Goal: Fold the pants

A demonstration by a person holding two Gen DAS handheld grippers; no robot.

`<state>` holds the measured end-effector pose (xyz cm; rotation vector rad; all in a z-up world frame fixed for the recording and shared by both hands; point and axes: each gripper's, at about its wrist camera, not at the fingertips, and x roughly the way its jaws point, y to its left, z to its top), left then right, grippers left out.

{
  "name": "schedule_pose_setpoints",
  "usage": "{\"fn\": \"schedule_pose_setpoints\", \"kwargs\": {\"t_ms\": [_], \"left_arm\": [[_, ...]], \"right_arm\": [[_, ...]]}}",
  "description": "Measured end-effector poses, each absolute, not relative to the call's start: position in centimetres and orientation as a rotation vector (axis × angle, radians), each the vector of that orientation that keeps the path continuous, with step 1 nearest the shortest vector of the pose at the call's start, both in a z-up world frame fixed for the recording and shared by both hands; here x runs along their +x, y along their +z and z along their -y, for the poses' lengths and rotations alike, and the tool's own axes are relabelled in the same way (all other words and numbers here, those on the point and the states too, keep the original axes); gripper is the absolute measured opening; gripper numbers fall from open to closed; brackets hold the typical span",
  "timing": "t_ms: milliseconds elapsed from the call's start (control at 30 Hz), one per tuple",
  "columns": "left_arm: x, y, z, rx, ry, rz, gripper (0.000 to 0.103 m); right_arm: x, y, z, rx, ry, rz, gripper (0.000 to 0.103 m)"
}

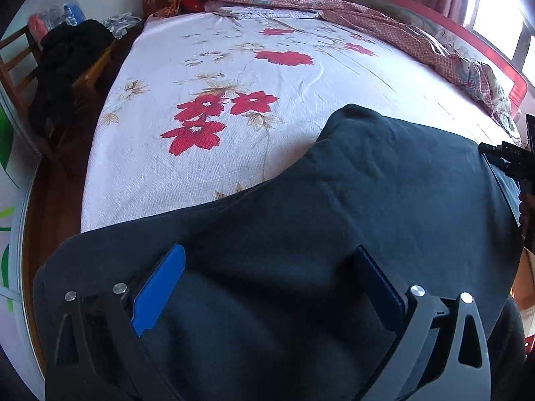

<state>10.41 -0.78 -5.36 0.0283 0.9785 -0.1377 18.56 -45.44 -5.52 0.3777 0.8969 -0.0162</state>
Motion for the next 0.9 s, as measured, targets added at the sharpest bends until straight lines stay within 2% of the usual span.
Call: {"fn": "schedule_pose_setpoints", "kwargs": {"t_ms": [67, 133, 167, 233, 433, 533, 633, 767, 900], "left_arm": [[10.7, -5.3, 0.9, 0.035, -0.135, -0.986, 0.1], [10.9, -5.3, 1.1, 0.046, -0.131, -0.988, 0.1], [10.9, -5.3, 1.2, 0.053, -0.127, -0.987, 0.1], [10.8, -5.3, 1.5, 0.074, -0.122, -0.985, 0.1], [10.8, -5.2, 1.5, 0.078, -0.122, -0.985, 0.101], [10.8, -5.4, 1.7, 0.09, -0.116, -0.984, 0.101], [10.8, -5.4, 1.9, 0.103, -0.107, -0.985, 0.101], [10.7, -4.9, 2.1, 0.111, -0.091, -0.986, 0.101], [10.2, -3.6, 2.6, 0.105, -0.072, -0.965, 0.101]], "right_arm": [[17.0, -4.2, 46.0, 0.42, -0.004, -0.876, 0.047], [13.8, -2.3, 48.1, 0.54, 0.018, -0.777, 0.047], [12.0, -1.6, 49.6, 0.597, 0.008, -0.732, 0.054], [8.5, -1.0, 53.3, 0.689, -0.059, -0.658, 0.061], [3.6, -4.5, 63.0, 0.885, -0.165, -0.601, 0.061], [6.4, -8.3, 63.7, 0.881, -0.147, -0.776, 0.06], [6.7, -5.9, 63.2, 0.8, -0.127, -0.713, 0.061], [1.8, -3.8, 66.2, 0.934, -0.196, -0.468, 0.061], [0.3, -7.7, 69.9, 1.064, -0.324, -0.531, 0.061]]}}
